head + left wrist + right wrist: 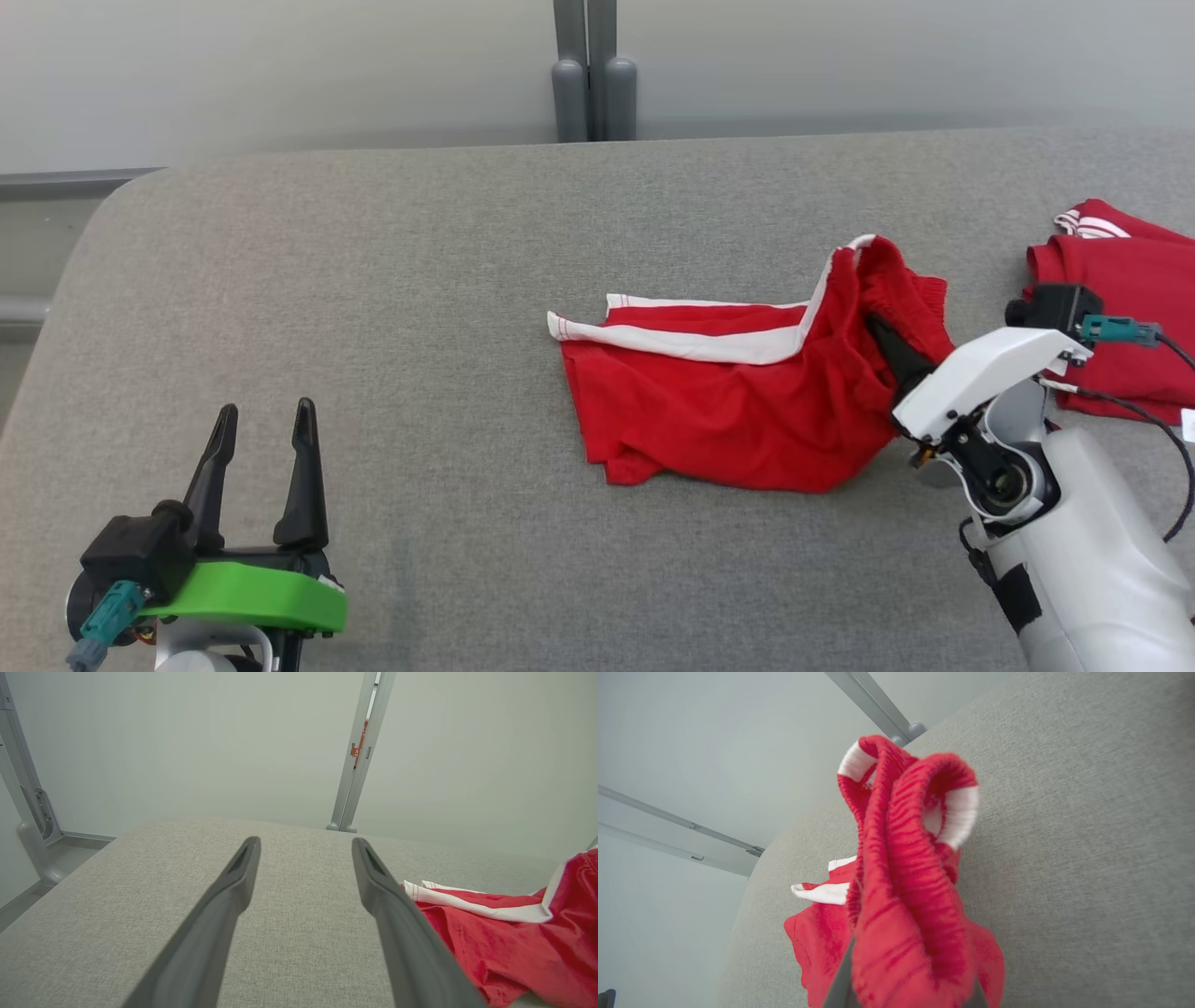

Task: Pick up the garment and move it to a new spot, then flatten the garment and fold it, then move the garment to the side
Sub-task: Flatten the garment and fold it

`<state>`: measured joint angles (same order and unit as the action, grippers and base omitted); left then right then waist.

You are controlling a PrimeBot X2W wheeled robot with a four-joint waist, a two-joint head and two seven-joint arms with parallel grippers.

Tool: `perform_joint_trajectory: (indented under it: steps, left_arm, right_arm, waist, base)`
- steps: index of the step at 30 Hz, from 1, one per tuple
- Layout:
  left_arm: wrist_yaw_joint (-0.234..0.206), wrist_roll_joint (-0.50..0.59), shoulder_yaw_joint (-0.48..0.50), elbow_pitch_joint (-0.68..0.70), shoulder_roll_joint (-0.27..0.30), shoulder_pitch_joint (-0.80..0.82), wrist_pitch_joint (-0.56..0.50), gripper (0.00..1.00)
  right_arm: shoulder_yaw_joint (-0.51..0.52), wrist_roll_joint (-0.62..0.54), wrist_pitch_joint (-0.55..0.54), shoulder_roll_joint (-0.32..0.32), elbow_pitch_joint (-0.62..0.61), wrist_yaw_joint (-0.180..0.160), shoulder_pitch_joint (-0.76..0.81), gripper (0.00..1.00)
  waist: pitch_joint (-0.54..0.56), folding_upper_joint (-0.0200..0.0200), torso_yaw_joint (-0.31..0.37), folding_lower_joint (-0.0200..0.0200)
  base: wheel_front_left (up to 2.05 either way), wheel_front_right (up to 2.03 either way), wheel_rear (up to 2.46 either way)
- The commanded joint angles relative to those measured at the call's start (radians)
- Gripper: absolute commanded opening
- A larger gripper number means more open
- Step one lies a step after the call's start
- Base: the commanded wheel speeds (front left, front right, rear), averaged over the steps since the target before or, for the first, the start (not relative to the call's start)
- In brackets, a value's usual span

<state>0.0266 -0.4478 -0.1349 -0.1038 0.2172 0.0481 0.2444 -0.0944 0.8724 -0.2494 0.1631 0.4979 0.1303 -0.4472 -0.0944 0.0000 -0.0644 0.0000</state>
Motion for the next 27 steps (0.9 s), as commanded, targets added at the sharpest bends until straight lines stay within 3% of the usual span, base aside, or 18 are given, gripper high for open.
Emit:
perform_joint_trajectory:
  steps: [1,6,12,20,21,22,23,27]
  left_arm:
    - [0.0,-0.007,0.001,-0.004,0.002,-0.007,0.0,1.0]
    - [0.002,-0.012,-0.008,-0.016,-0.007,-0.001,0.002,1.0]
    - [0.008,-0.014,-0.019,-0.034,-0.016,0.013,0.005,1.0]
    - [0.013,-0.018,-0.022,-0.053,-0.023,0.025,0.013,1.0]
    - [0.014,-0.019,-0.022,-0.055,-0.024,0.027,0.013,1.0]
    - [0.013,-0.019,-0.021,-0.057,-0.024,0.029,0.012,1.0]
    - [0.013,-0.019,-0.021,-0.059,-0.025,0.03,0.012,1.0]
    - [0.01,-0.019,-0.017,-0.066,-0.023,0.028,0.013,1.0]
  right_arm:
    - [0.006,0.006,-0.009,-0.02,-0.008,0.001,-0.017,0.0]
    - [0.027,-0.03,-0.021,-0.081,0.01,0.001,-0.059,0.0]
    - [0.015,-0.058,-0.013,-0.11,0.096,0.001,-0.11,0.0]
    - [-0.155,0.057,0.057,-0.109,0.258,0.001,-0.18,0.0]
    - [-0.179,0.062,0.067,-0.11,0.289,0.001,-0.191,0.25]
    - [-0.202,0.063,0.076,-0.11,0.314,0.001,-0.201,0.59]
    - [-0.228,0.071,0.085,-0.111,0.34,0.001,-0.214,1.0]
    - [-0.323,0.122,0.117,-0.111,0.376,0.001,-0.24,1.0]
  waist:
    - [-0.001,0.0,-0.026,0.0]
    - [-0.008,0.0,-0.085,0.0]
    - [-0.017,0.0,-0.159,0.0]
    - [-0.029,0.0,-0.212,0.0]
    - [-0.03,0.0,-0.214,0.0]
    - [-0.03,0.0,-0.214,0.0]
    - [-0.031,0.0,-0.214,0.0]
    - [-0.023,0.0,-0.202,0.0]
  base:
    - [0.0,0.0,0.0]
    - [0.0,0.0,0.0]
    - [0.0,0.0,0.0]
    - [0.0,0.0,0.0]
    - [0.0,0.0,0.0]
    - [0.0,0.0,0.0]
    - [0.0,0.0,0.0]
    - [0.0,0.0,0.0]
